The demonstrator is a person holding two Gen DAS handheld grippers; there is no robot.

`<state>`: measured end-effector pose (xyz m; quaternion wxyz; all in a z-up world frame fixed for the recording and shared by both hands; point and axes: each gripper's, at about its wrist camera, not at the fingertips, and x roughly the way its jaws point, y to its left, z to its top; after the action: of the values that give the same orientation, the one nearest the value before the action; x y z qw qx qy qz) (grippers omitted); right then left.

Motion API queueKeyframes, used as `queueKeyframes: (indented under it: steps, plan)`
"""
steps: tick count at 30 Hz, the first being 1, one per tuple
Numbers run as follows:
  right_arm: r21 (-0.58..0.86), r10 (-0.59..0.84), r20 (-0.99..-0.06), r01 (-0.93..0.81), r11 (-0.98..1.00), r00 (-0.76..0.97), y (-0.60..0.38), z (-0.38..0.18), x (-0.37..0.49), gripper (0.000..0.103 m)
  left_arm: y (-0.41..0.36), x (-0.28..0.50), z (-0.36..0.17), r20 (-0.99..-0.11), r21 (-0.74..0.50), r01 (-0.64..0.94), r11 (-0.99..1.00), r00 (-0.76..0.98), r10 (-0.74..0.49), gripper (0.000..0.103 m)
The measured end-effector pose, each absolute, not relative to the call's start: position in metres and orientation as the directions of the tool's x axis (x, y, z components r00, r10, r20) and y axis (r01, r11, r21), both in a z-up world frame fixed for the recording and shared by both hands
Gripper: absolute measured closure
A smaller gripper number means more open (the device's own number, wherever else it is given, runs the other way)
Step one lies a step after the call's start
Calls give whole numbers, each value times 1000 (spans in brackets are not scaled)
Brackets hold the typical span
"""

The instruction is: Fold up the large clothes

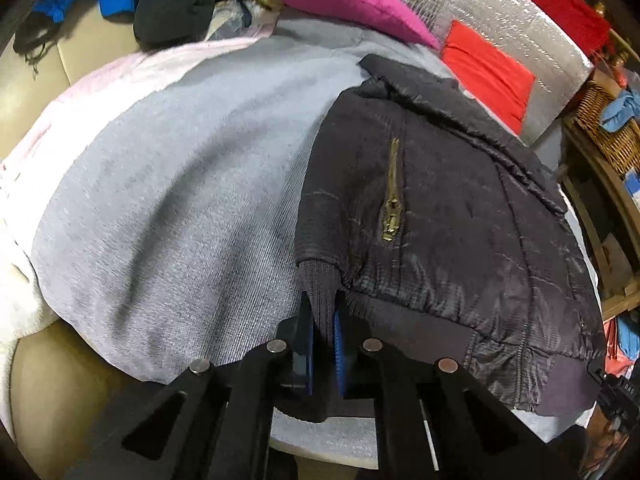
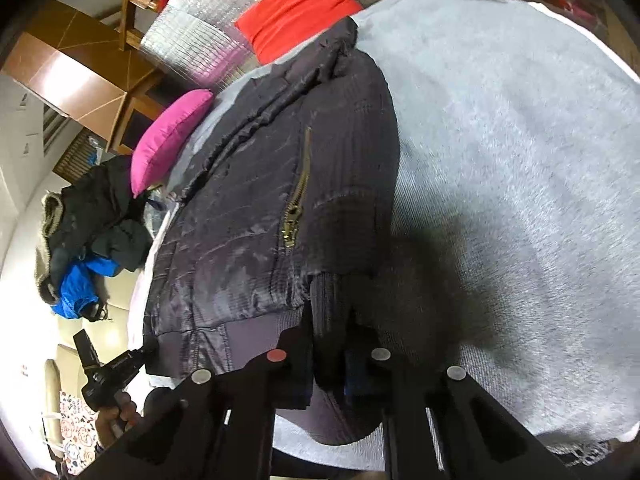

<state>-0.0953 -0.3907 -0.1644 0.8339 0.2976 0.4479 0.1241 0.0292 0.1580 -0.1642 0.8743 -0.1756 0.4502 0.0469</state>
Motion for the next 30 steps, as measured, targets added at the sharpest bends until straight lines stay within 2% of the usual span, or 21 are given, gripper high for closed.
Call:
queueKeyframes:
  steps: [3, 7, 12, 14, 15, 16, 17, 18, 22, 25, 27, 29, 30]
  plan:
    - [607, 472, -661, 47, 793, 584, -394, -154, -103, 94, 157, 23, -156, -800, -256, -235, 938, 595, -70, 95]
    - [587, 461, -681, 48, 808, 569, -397, -157, -104, 94, 150, 24, -161, -819, -186, -239, 953, 573, -16, 94]
    - [627, 477, -667, 86, 774, 572, -401, -170, -96, 85, 149, 30, -168, -832, -174, -259, 950, 554, -1, 91]
    - [619, 465, -668, 86, 781, 581, -401, -170, -96, 74, 152, 32, -171, -835, -188, -263, 946, 550, -12, 91]
    - [617, 461, -670, 92, 781, 582, -401, -170, -96, 65, 153, 32, -172, -834, -198, -268, 943, 551, -18, 91]
    - [617, 457, -672, 100, 781, 582, -402, -172, -96, 49, 154, 33, -173, -835, -204, -272, 940, 550, -22, 90]
    - [617, 453, -673, 107, 779, 584, -403, -172, -97, 41, 154, 33, -173, -835, -207, -273, 940, 550, -24, 89]
    - [617, 447, -673, 113, 779, 590, -404, -172, -97, 38, 154, 34, -174, -835, -205, -272, 940, 550, -23, 89]
    - [615, 457, -678, 104, 782, 576, -401, -174, -93, 38, 152, 36, -176, -836, -201, -274, 940, 548, -20, 87]
    - [614, 468, -679, 88, 784, 566, -397, -175, -93, 38, 152, 37, -176, -836, -198, -274, 941, 549, -16, 81]
    - [614, 482, -685, 75, 786, 546, -393, -177, -91, 42, 152, 38, -175, -832, -196, -277, 941, 554, -10, 72]
    - [584, 461, -704, 70, 809, 540, -390, -177, -91, 51, 151, 39, -175, -829, -186, -279, 942, 559, 2, 48]
    - [570, 450, -714, 73, 818, 537, -389, -177, -90, 65, 150, 39, -175, -828, -180, -279, 943, 560, 7, 42]
